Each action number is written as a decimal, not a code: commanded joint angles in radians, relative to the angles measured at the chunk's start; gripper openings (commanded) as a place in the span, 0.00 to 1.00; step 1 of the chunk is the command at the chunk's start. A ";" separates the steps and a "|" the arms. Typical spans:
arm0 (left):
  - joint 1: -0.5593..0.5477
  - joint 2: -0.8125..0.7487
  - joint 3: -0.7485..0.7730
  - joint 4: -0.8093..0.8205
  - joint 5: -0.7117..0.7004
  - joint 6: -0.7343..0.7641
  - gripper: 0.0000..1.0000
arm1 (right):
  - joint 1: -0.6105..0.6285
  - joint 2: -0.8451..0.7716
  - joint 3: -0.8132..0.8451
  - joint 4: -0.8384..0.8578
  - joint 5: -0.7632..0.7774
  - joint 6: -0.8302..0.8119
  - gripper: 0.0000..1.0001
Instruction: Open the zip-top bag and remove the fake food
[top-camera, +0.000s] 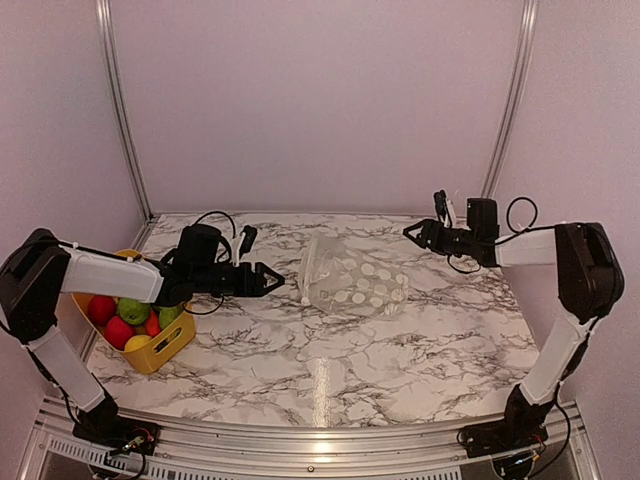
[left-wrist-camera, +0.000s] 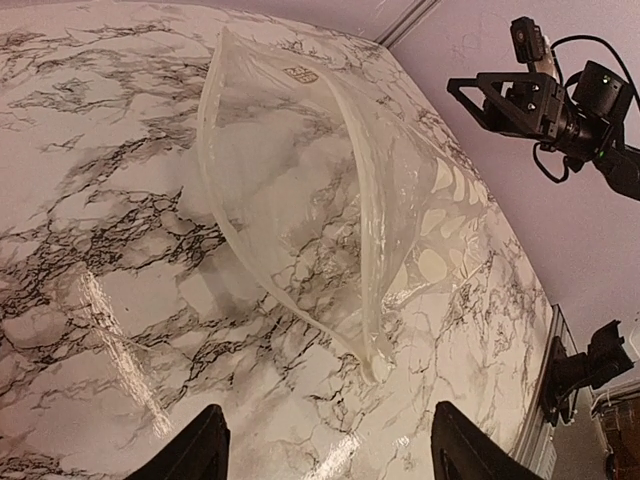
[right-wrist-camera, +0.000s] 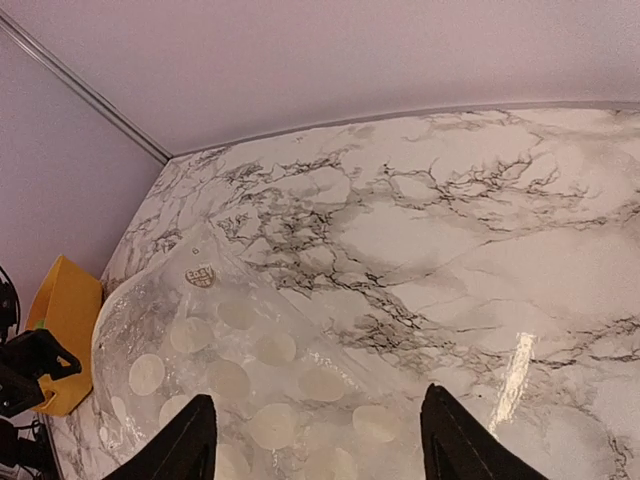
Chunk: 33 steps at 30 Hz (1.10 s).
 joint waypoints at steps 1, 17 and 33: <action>-0.022 0.051 0.032 0.037 -0.021 -0.010 0.70 | -0.018 -0.155 -0.106 -0.128 0.041 -0.006 0.67; -0.108 0.217 0.228 -0.032 -0.013 0.040 0.67 | 0.097 -0.308 -0.527 0.021 -0.046 0.097 0.60; -0.133 0.373 0.346 -0.055 0.004 0.032 0.54 | 0.163 -0.051 -0.547 0.343 -0.163 0.253 0.43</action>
